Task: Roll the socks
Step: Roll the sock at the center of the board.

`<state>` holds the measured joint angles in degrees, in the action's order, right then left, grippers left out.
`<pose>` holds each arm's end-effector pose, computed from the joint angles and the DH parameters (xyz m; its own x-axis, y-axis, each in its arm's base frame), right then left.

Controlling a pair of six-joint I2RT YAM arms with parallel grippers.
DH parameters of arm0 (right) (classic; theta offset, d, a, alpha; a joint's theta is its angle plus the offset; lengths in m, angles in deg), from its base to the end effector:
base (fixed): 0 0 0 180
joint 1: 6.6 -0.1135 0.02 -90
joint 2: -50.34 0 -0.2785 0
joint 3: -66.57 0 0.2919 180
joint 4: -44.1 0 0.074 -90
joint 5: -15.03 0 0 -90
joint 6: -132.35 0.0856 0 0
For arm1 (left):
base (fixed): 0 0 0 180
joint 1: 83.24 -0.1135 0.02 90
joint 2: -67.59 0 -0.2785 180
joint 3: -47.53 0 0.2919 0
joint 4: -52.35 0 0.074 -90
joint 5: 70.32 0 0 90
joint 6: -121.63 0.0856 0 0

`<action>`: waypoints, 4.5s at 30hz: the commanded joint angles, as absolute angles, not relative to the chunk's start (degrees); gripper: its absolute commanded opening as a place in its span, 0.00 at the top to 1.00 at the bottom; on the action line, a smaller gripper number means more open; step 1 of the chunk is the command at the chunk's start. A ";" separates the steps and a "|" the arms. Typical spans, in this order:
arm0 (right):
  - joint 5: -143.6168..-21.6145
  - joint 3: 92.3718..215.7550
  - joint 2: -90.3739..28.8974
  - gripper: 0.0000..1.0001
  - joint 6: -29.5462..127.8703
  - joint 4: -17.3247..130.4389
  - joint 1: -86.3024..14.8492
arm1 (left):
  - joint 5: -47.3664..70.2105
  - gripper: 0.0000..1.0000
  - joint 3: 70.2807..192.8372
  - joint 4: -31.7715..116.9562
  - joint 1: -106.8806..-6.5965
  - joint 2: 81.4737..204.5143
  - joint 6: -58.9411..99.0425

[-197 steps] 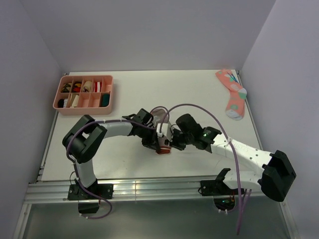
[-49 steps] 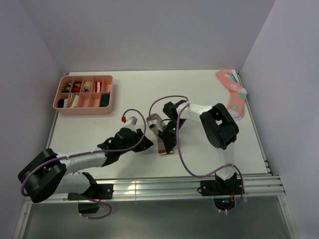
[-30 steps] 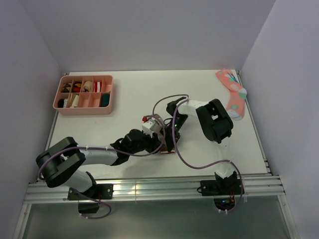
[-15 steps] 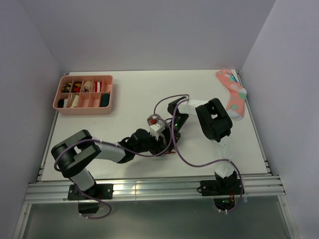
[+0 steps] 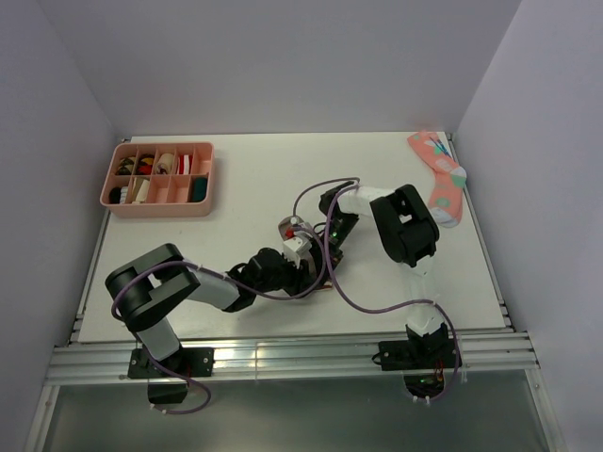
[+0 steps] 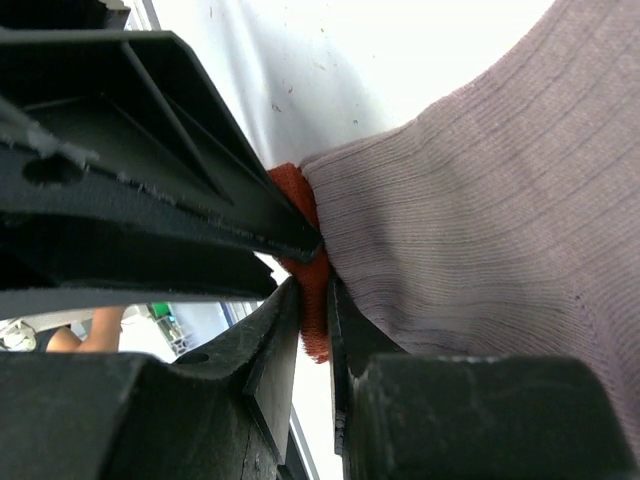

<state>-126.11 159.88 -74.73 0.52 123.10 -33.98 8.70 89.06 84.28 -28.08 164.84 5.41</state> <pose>0.3094 0.2353 0.0684 -0.5897 -0.7766 -0.2215 -0.5861 0.2229 0.7789 0.1947 -0.3082 0.0848 -0.6067 0.1124 -0.7869 0.7103 0.5211 -0.4732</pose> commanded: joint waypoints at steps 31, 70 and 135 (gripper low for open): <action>-121.12 155.95 -60.86 0.53 10.70 110.20 -30.95 | 5.36 1.00 102.10 57.90 -28.13 170.68 -1.68; -98.45 121.41 -21.73 0.50 -3.35 80.93 -46.32 | -25.31 1.00 113.62 27.84 -43.69 180.00 -2.39; -88.15 122.36 -36.23 0.79 -0.10 78.00 -66.63 | -29.27 0.92 110.99 33.53 -45.71 178.42 -8.44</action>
<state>-83.51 119.95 -33.80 -1.33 73.74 -67.68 -33.07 112.95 30.10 -45.83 179.77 -7.05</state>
